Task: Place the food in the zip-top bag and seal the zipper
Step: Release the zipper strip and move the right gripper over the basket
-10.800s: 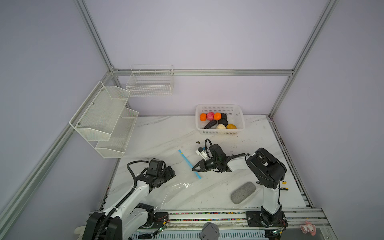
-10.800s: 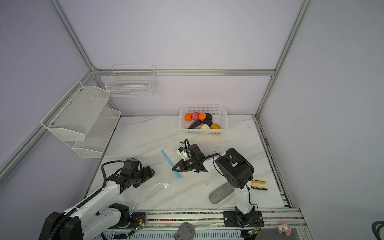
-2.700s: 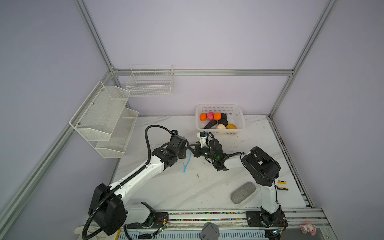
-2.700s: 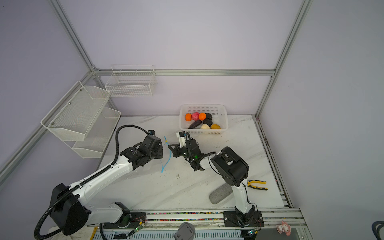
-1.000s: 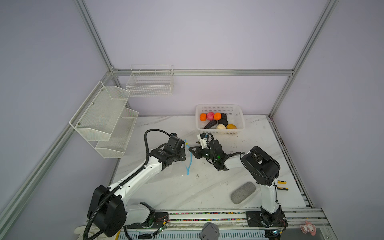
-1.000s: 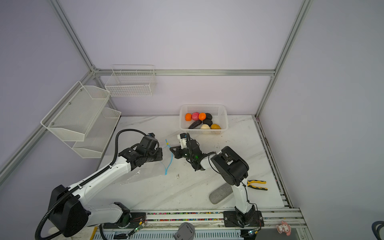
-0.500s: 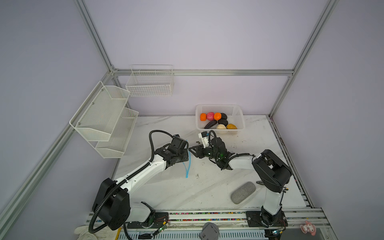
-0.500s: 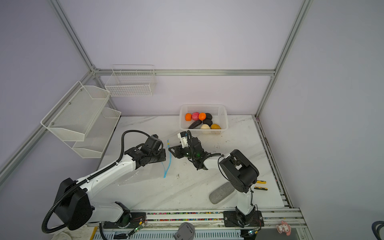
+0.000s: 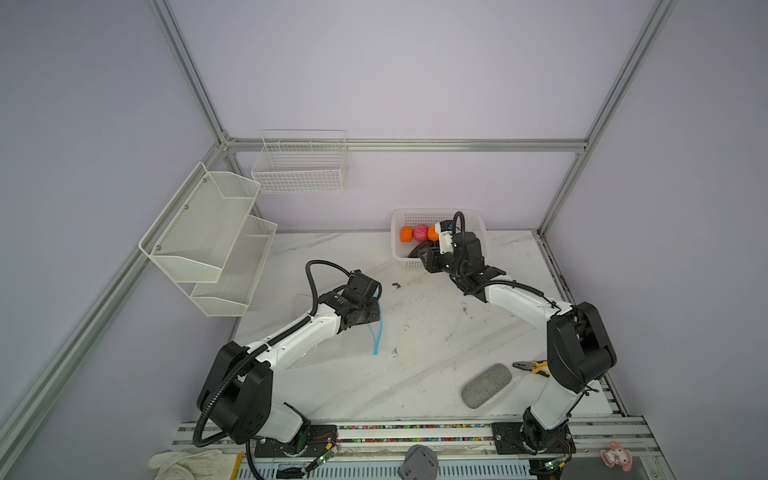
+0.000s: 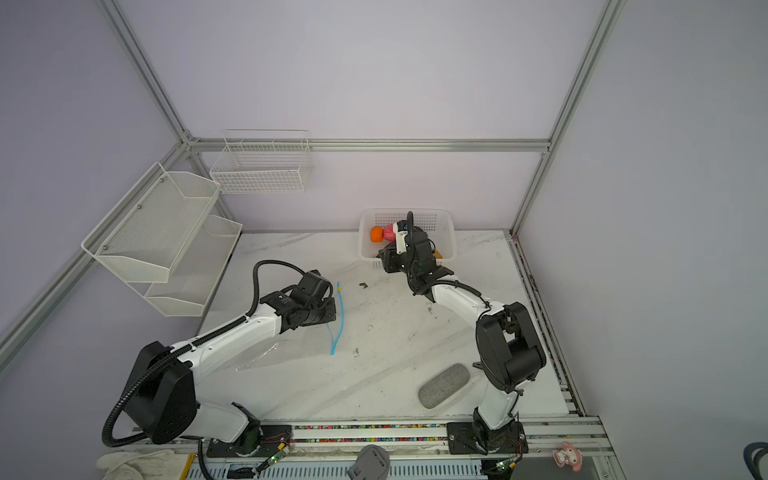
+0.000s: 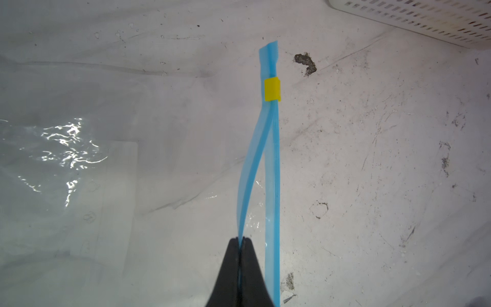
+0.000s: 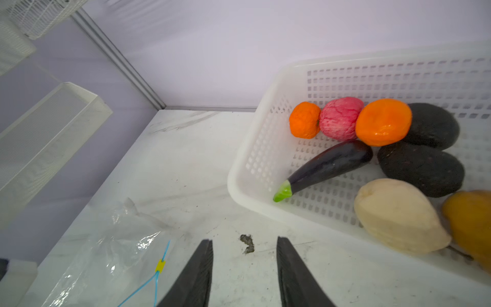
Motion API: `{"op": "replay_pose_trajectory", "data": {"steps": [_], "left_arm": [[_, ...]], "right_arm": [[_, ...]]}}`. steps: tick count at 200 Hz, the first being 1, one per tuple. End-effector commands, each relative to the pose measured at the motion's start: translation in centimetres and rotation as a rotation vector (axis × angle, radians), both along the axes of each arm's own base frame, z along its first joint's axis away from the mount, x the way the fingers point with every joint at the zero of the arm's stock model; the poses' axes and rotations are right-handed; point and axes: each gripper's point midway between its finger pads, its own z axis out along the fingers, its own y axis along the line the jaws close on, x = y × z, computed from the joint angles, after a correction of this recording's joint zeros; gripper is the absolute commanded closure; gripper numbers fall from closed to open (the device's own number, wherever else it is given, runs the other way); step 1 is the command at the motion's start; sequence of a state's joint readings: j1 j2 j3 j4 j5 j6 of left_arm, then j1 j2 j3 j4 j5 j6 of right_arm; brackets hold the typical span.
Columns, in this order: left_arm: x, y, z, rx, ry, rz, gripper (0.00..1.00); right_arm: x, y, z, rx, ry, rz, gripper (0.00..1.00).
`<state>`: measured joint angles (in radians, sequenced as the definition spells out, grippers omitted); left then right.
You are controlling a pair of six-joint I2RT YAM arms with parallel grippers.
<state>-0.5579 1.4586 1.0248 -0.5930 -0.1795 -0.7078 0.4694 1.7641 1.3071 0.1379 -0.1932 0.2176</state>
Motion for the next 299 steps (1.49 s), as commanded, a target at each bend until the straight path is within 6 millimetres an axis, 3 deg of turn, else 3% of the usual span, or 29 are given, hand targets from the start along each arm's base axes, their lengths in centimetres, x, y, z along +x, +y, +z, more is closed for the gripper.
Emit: {"op": "replay_pose_trajectory", "data": {"steps": [1, 30, 53, 141, 162, 186, 250, 299], "left_arm": [[2.6, -0.8, 4.3, -0.048, -0.114, 0.053, 1.00], [3.3, -0.7, 4.8, -0.034, -0.121, 0.074, 1.00], [3.6, -0.8, 4.5, -0.028, -0.116, 0.086, 1.00], [5.2, -1.1, 5.2, 0.002, -0.133, 0.086, 1.00], [5.2, -1.1, 5.1, 0.005, -0.130, 0.080, 1.00], [5.1, -1.3, 4.9, 0.000, -0.121, 0.067, 1.00], [5.1, -1.6, 4.9, -0.002, -0.122, 0.044, 1.00], [5.1, -1.8, 4.4, -0.004, -0.108, 0.033, 1.00]], "right_arm": [[1.4, -2.6, -2.2, -0.125, 0.073, -0.085, 0.58], [3.4, -5.0, -0.4, -0.141, 0.046, -0.168, 0.58], [4.9, -6.2, -0.1, -0.165, 0.047, -0.213, 0.58], [9.5, -6.6, -2.7, -0.360, 0.158, -0.193, 0.58], [9.8, -5.9, -4.4, -0.389, 0.220, -0.147, 0.58], [10.1, -5.2, -4.9, -0.390, 0.249, -0.112, 0.58], [10.1, -5.3, -7.3, -0.444, 0.341, -0.105, 0.60], [8.9, -5.1, -10.3, -0.482, 0.436, -0.080, 0.60]]}}
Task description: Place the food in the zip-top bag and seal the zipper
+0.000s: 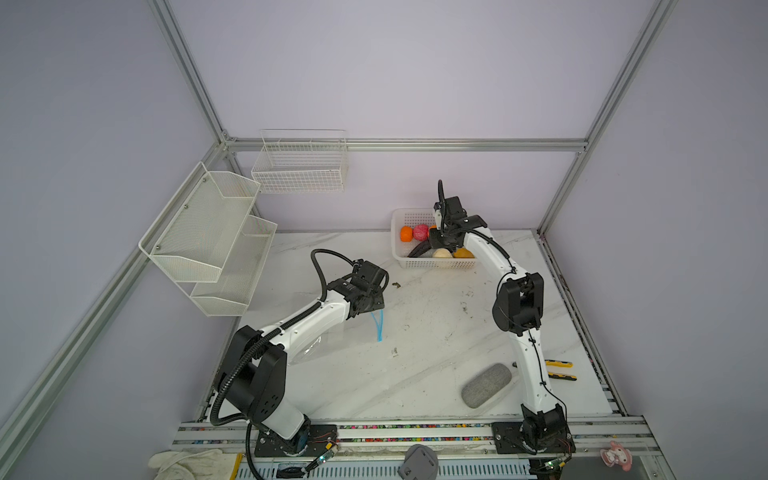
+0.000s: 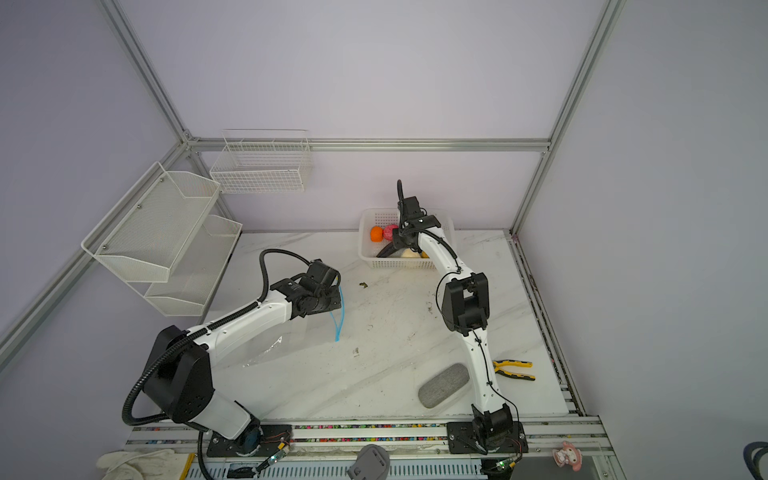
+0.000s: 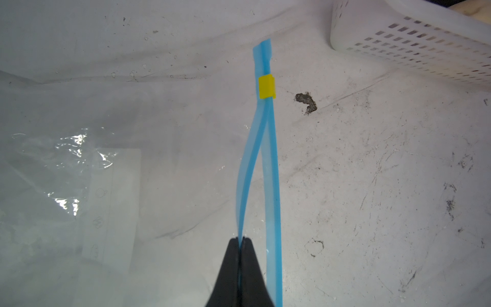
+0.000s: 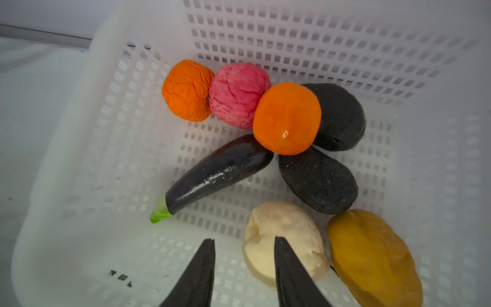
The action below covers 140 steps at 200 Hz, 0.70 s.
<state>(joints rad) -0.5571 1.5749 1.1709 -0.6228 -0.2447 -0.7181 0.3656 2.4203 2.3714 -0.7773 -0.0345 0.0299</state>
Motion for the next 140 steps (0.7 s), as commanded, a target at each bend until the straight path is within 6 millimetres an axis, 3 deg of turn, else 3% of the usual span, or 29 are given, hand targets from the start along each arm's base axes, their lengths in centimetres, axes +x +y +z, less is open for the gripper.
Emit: {"op": "replay_pose_trajectory", "data": {"steps": [1, 37, 140], "left_arm": [[1.9, -1.1, 3.2, -0.044, -0.079, -0.012, 1.00], [1.7, -1.0, 3.3, -0.040, -0.081, -0.021, 1.00], [1.3, -0.7, 3.2, -0.032, -0.079, -0.028, 1.00]], "right_arm": [[-1.6, -0.2, -2.3, -0.048, 0.095, 0.020, 0.60], [-2.5, -0.1, -3.2, -0.068, 0.127, 0.026, 0.60], [-4.6, -1.5, -2.8, -0.138, 0.151, -0.006, 0.59]]}}
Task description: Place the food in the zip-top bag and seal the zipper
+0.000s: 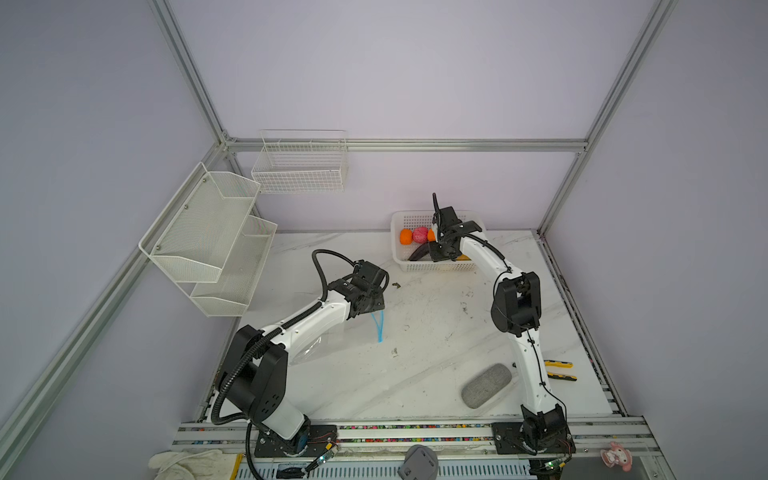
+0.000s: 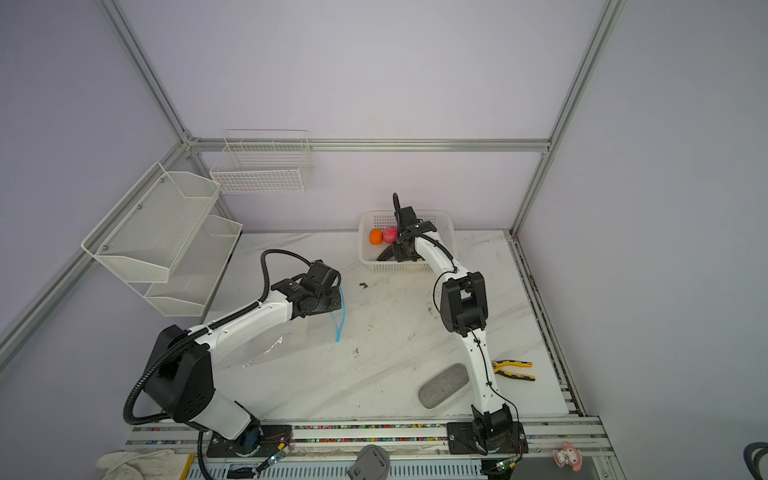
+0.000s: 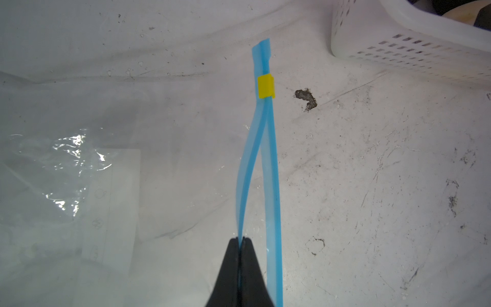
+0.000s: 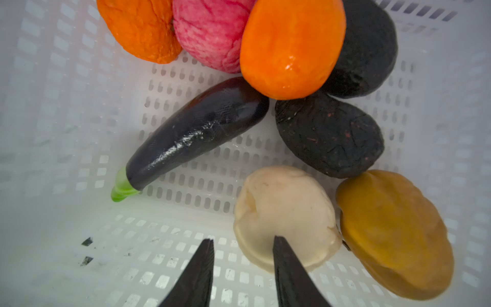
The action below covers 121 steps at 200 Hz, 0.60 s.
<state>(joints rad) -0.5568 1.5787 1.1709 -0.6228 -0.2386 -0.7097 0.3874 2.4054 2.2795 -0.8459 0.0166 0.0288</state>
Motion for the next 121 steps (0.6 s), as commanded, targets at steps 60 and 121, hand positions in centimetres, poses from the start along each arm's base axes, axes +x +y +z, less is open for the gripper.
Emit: {"op": "replay_pose_trajectory", "data": {"steps": [60, 121], "left_arm": [[0.7, -0.1, 3.4, -0.038, -0.093, -0.007, 1.00], [0.1, -0.1, 3.2, -0.059, -0.083, -0.011, 1.00]], "right_arm": [[-3.7, -0.9, -0.1, -0.068, 0.074, -0.016, 0.59], [-4.9, -0.1, 1.3, -0.019, 0.061, -0.023, 0.59]]}}
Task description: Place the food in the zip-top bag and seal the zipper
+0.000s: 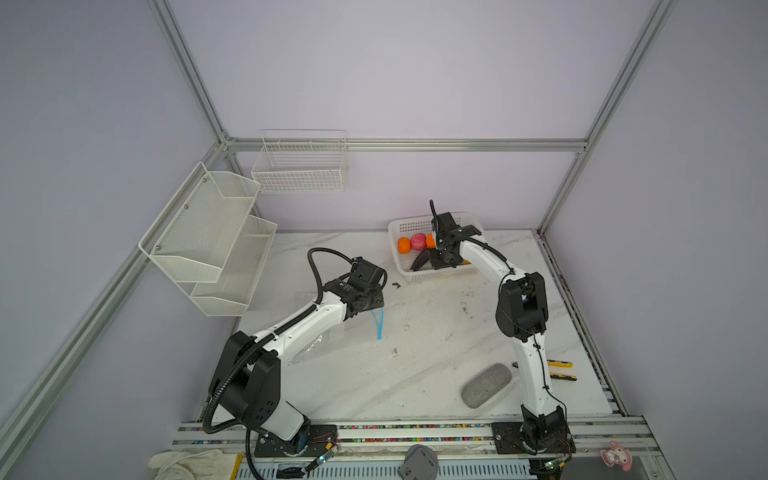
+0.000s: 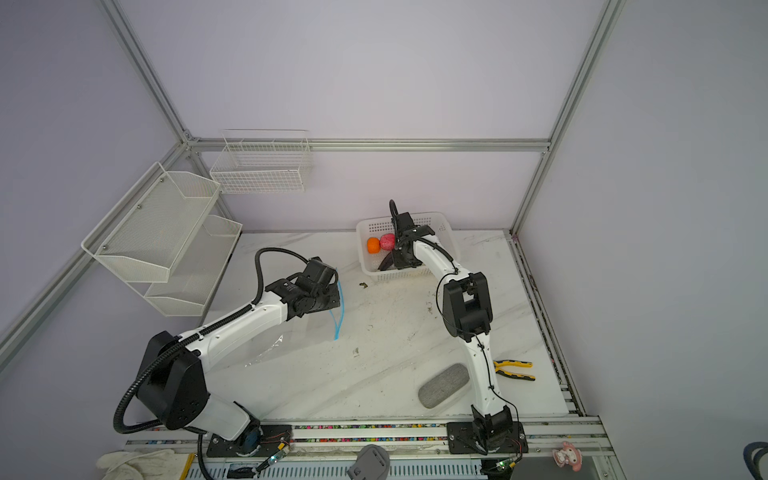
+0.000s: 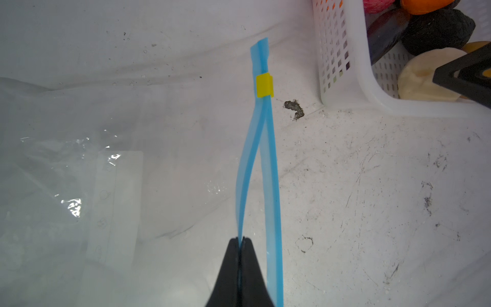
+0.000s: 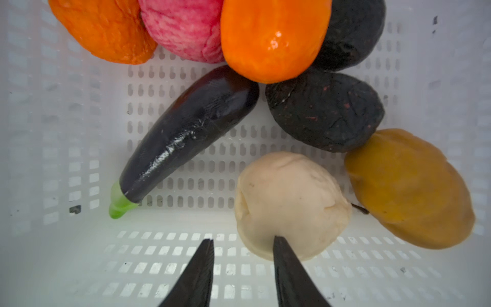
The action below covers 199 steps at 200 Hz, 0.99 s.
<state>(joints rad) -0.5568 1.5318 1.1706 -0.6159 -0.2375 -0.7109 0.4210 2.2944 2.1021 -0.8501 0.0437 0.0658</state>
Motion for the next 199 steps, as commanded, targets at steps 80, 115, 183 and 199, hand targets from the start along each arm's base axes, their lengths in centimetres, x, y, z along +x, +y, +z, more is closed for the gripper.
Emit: {"op": "replay_pose_trajectory", "data": {"steps": [80, 115, 183, 199], "left_arm": [[-0.2, -0.8, 0.9, -0.060, -0.019, -0.023, 1.00], [-0.2, -1.0, 0.9, -0.069, -0.017, -0.031, 1.00], [-0.4, -1.3, 0.6, -0.073, -0.008, -0.055, 1.00], [-0.5, -1.4, 0.5, -0.079, -0.006, -0.058, 1.00]], "right_arm": [[3.2, -8.0, 0.1, -0.097, -0.040, -0.183, 0.56], [1.9, -9.1, -1.0, -0.143, -0.010, -0.213, 0.56], [-0.7, -10.0, -1.1, -0.143, 0.013, -0.244, 0.57], [-1.4, -10.0, -1.3, -0.139, 0.019, -0.240, 0.57]]}}
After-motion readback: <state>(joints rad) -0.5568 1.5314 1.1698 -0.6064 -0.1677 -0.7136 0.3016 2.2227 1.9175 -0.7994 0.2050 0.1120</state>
